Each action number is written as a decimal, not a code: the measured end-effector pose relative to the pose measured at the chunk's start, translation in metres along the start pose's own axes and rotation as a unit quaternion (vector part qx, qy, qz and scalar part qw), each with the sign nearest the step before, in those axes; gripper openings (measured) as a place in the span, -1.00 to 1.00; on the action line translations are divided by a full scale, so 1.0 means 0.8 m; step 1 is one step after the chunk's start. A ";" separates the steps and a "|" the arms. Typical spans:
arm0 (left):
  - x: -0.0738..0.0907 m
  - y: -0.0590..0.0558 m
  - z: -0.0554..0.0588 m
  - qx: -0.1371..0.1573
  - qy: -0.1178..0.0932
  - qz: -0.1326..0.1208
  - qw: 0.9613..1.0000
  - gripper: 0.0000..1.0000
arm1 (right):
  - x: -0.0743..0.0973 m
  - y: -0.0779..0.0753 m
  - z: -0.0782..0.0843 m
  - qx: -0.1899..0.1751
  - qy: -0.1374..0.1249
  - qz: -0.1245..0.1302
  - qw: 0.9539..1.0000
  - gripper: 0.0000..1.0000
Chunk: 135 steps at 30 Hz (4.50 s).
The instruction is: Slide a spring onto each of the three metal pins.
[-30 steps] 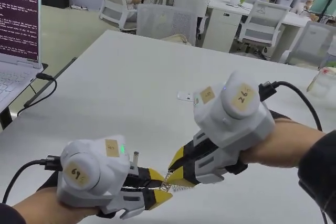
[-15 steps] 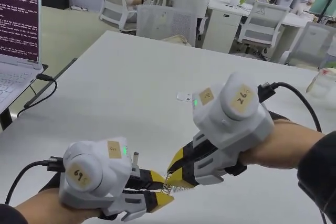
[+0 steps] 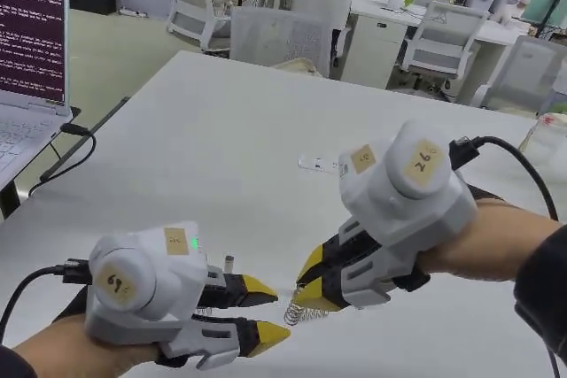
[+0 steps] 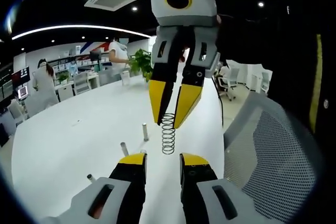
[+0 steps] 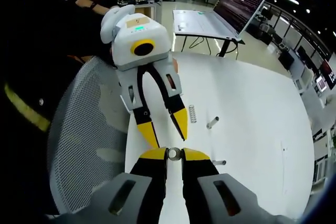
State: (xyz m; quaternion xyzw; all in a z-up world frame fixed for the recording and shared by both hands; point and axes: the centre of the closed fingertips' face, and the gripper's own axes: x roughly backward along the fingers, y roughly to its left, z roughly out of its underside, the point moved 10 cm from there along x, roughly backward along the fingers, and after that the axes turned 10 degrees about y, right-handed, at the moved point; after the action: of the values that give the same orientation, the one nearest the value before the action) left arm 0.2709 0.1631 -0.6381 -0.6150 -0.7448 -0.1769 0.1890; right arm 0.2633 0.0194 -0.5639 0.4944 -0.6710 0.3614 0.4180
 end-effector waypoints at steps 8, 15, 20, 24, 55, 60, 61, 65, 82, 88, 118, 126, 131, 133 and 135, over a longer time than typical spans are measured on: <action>0.013 0.005 0.006 0.025 -0.009 -0.007 1.000 -0.32 | 0.005 -0.006 0.009 -0.009 0.002 0.006 1.000 -0.86; 0.024 0.007 0.015 0.045 -0.014 -0.015 0.999 -0.06 | 0.008 -0.010 0.018 -0.017 0.004 0.012 1.000 -0.86; 0.030 0.005 0.021 0.047 -0.008 -0.020 0.999 0.11 | 0.010 -0.012 0.024 -0.023 0.005 0.016 1.000 -0.86; 0.039 0.003 0.029 0.053 -0.005 -0.028 0.998 0.21 | 0.013 -0.016 0.028 -0.028 0.003 0.019 0.999 -0.86; 0.079 0.005 0.072 0.112 -0.014 -0.109 0.988 0.43 | 0.062 -0.060 0.073 -0.088 -0.012 0.074 0.993 -0.86; 0.079 0.004 0.072 0.112 -0.012 -0.110 0.988 0.42 | 0.065 -0.072 0.083 -0.097 -0.001 0.082 0.992 -0.86; 0.080 0.004 0.072 0.112 -0.012 -0.110 0.988 0.42 | 0.063 -0.077 0.087 -0.100 0.004 0.080 0.992 -0.86; 0.080 0.004 0.072 0.112 -0.011 -0.112 0.987 0.42 | 0.056 -0.088 0.097 -0.107 0.018 0.078 0.991 -0.86; 0.082 0.004 0.074 0.116 -0.004 -0.116 0.986 0.40 | 0.013 -0.112 0.131 -0.150 0.034 0.061 0.986 -0.86; 0.082 0.004 0.073 0.116 -0.001 -0.116 0.986 0.39 | 0.003 -0.115 0.139 -0.162 0.033 0.060 0.984 -0.86; 0.083 0.005 0.073 0.116 0.005 -0.115 0.987 0.34 | -0.013 -0.119 0.147 -0.168 0.038 0.058 0.983 -0.86; 0.085 0.005 0.073 0.116 0.006 -0.116 0.986 0.33 | -0.021 -0.124 0.148 -0.167 0.042 0.056 0.984 -0.86; 0.085 0.004 0.073 0.116 0.006 -0.117 0.986 0.33 | -0.028 -0.123 0.151 -0.167 0.045 0.055 0.983 -0.86; 0.085 0.004 0.073 0.116 0.006 -0.117 0.986 0.33 | -0.031 -0.123 0.151 -0.167 0.046 0.055 0.983 -0.86; 0.085 0.005 0.073 0.116 0.006 -0.117 0.986 0.33 | -0.035 -0.124 0.153 -0.168 0.047 0.054 0.983 -0.86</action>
State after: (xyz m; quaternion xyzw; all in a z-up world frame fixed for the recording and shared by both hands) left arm 0.2592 0.2503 -0.6549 -0.4963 -0.8260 -0.1138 0.2415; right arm 0.3385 -0.1050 -0.6301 0.3627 -0.7274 0.2883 0.5063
